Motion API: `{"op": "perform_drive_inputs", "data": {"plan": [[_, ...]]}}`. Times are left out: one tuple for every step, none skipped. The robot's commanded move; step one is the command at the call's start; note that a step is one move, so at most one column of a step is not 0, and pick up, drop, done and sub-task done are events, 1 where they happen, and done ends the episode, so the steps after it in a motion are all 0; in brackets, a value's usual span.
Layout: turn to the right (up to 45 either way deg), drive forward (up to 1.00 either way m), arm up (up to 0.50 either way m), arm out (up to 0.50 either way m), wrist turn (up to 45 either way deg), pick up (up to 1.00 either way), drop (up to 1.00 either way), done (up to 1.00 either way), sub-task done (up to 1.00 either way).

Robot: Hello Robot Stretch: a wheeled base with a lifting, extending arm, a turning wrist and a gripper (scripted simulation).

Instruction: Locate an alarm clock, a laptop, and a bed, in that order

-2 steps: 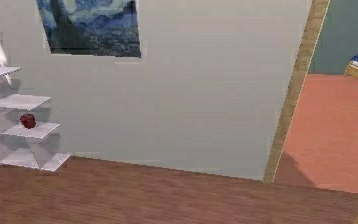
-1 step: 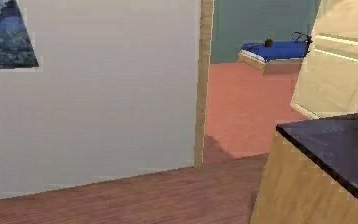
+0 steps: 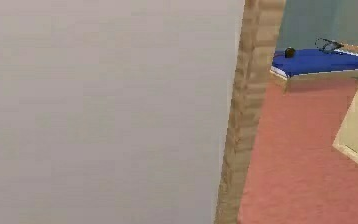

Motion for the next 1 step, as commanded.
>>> {"op": "perform_drive_inputs", "data": {"plan": [[45.0,0.00,0.00,0.00,0.0,0.00,0.00,0.00,0.00]]}}
